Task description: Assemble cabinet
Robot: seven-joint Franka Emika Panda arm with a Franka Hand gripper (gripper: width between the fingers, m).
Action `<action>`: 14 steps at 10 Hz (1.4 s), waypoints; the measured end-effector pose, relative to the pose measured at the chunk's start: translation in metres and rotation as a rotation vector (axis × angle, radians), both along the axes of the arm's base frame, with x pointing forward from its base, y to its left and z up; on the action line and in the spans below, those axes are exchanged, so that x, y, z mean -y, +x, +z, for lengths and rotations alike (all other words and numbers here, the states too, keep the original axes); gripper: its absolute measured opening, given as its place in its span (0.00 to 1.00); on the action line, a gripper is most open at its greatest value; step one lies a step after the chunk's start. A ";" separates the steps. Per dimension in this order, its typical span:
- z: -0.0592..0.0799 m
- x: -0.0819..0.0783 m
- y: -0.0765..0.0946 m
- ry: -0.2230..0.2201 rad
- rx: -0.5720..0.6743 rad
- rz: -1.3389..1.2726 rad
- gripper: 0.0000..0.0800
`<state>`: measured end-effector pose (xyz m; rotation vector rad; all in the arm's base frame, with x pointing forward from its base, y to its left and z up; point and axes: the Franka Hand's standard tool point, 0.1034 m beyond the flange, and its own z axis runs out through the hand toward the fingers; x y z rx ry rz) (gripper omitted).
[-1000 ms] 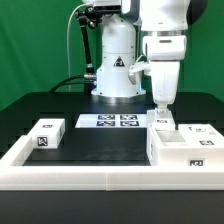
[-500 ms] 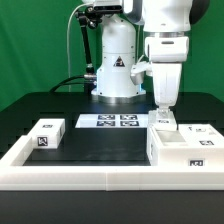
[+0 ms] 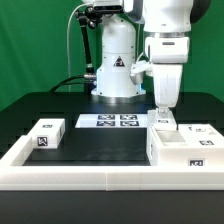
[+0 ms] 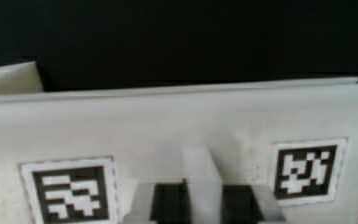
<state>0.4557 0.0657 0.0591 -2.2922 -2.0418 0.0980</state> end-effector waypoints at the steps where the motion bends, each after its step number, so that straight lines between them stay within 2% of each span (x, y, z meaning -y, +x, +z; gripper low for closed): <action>1: 0.000 0.000 0.000 0.000 0.001 0.000 0.09; 5: 0.001 -0.001 0.001 0.000 0.001 0.002 0.09; 8: 0.000 -0.004 0.014 0.010 0.011 0.032 0.09; 14: 0.001 0.005 0.022 0.017 0.021 0.114 0.09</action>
Offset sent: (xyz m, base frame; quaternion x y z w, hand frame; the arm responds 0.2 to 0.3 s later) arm 0.0000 0.0000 0.0000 0.0000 0.0000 0.0000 1.0000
